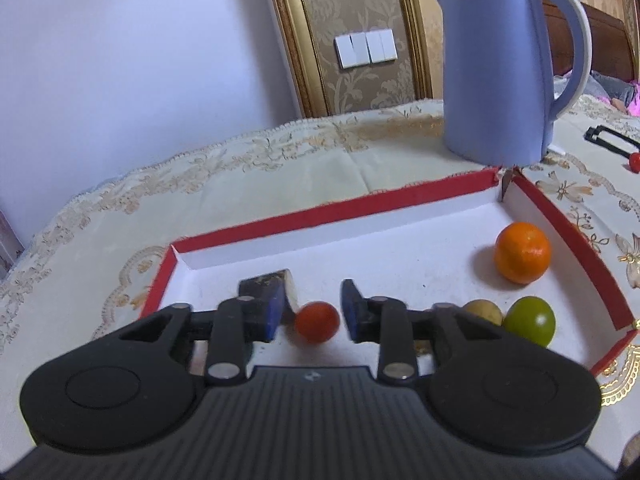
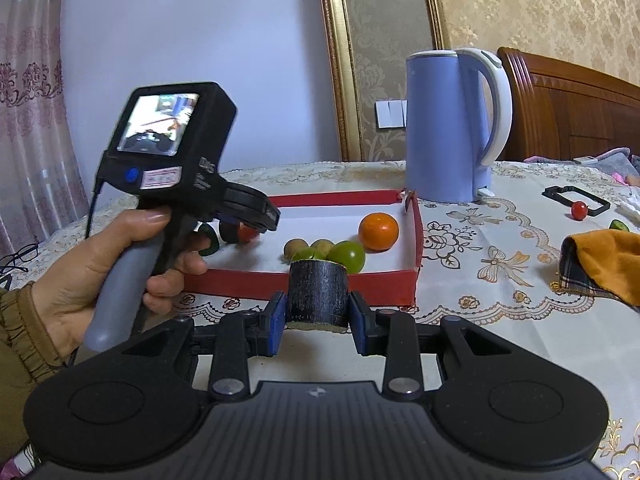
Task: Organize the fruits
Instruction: 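Lower the red tomato into the red box and open the left tool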
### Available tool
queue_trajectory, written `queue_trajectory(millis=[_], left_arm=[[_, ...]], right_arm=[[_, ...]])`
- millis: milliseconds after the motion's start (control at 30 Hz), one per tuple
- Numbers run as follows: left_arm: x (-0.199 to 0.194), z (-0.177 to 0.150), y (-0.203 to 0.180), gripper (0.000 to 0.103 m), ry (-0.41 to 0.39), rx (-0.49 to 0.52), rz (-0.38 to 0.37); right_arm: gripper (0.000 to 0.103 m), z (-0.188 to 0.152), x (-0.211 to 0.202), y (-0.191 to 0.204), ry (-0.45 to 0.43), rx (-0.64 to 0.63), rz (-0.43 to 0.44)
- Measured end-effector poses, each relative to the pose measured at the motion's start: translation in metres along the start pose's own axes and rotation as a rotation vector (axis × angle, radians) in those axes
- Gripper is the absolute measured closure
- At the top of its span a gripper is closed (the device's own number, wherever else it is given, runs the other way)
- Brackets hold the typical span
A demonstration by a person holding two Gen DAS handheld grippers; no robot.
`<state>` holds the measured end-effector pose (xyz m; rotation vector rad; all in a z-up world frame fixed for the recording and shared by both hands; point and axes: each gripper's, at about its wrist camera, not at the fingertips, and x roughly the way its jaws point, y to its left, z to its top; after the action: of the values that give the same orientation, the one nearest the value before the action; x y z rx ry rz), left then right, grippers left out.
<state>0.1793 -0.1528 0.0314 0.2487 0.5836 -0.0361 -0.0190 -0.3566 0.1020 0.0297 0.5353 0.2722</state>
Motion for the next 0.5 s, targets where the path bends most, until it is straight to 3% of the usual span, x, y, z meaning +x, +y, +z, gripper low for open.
queue_trajectory(millis=[33,167,233,300,400,500], left_arm=[[-0.003,0.000,0.002,0.053,-0.009,-0.002,0.004],[-0.023,-0.004,0.020,0.047,-0.037,-0.025,0.050],[-0.035,-0.011,0.035,0.029,-0.042,-0.064,0.076],[-0.049,-0.022,0.047,0.019,-0.050,-0.093,0.119],[-0.064,-0.043,0.061,0.015,-0.063,-0.117,0.167],[-0.072,-0.063,0.074,0.015,-0.027,-0.164,0.145]], right_arm=[[0.071,0.000,0.001,0.000,0.000,-0.002,-0.001],[0.071,0.003,0.002,0.004,-0.004,-0.015,0.001],[0.071,0.006,0.005,0.005,-0.005,-0.028,-0.003],[0.071,0.010,0.009,0.006,-0.006,-0.041,-0.009],[0.071,0.016,0.015,0.006,-0.008,-0.050,-0.008],[0.071,0.023,0.022,0.009,-0.011,-0.070,-0.014]])
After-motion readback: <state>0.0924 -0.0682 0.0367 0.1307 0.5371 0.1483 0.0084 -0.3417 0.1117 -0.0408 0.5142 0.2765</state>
